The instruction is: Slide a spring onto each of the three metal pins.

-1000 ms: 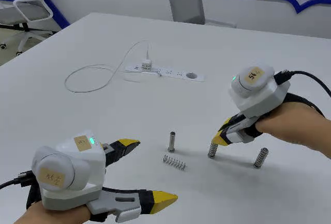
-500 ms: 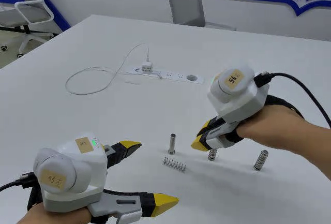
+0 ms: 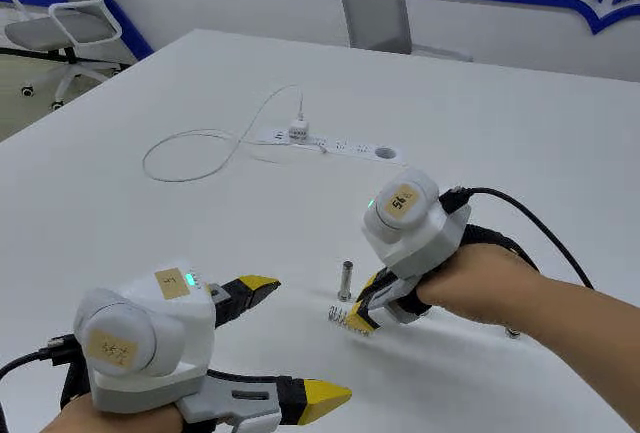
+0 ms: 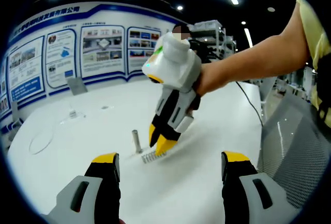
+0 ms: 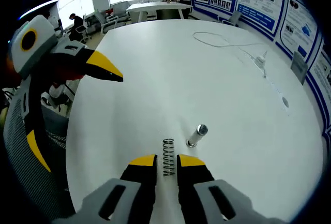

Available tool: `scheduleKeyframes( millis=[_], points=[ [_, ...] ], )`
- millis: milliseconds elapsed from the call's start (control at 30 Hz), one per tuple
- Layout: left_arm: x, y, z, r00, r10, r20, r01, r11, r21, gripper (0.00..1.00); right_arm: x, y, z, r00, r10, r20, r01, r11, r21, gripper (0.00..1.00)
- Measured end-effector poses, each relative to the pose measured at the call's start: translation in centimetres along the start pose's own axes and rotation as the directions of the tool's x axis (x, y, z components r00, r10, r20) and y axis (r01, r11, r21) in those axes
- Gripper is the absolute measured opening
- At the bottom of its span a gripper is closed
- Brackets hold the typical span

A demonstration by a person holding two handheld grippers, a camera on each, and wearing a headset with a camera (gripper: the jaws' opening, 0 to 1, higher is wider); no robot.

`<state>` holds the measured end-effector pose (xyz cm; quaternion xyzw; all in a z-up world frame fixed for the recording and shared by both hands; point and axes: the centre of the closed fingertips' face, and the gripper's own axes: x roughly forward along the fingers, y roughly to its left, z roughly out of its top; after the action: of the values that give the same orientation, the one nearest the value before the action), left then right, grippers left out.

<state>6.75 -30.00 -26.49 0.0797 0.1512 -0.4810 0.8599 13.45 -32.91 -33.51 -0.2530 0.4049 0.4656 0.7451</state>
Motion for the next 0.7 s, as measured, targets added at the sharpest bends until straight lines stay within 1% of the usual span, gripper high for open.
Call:
scheduleKeyframes(
  millis=[133,233,333,567,700],
  points=[
    [-0.2,0.1,-0.1,1.0000,0.003,-0.002,-0.003,1.000,0.001,0.82,0.8,0.0,0.0,0.9999,-0.004,-0.010,0.004,1.000,-0.008,0.16],
    [-0.3,0.2,-0.1,1.0000,0.006,-0.002,-0.006,1.000,-0.001,0.82,1.1,0.1,0.2,1.0000,-0.002,-0.008,0.002,1.000,-0.003,0.16],
    [-0.4,0.3,-0.2,1.0000,0.010,-0.003,-0.010,1.000,-0.003,0.82,1.7,0.0,0.0,0.9998,-0.006,-0.020,0.005,1.000,-0.006,0.15],
    [-0.7,0.5,-0.2,0.9999,0.015,-0.002,-0.015,1.000,-0.004,0.82,2.1,-0.3,-0.3,0.9993,-0.009,-0.037,0.009,1.000,-0.001,0.13],
    [-0.8,0.6,-0.2,0.9998,0.017,-0.002,-0.017,1.000,-0.005,0.82,2.2,-0.2,-0.3,0.9993,-0.008,-0.036,0.008,1.000,0.000,0.12]
  ],
)
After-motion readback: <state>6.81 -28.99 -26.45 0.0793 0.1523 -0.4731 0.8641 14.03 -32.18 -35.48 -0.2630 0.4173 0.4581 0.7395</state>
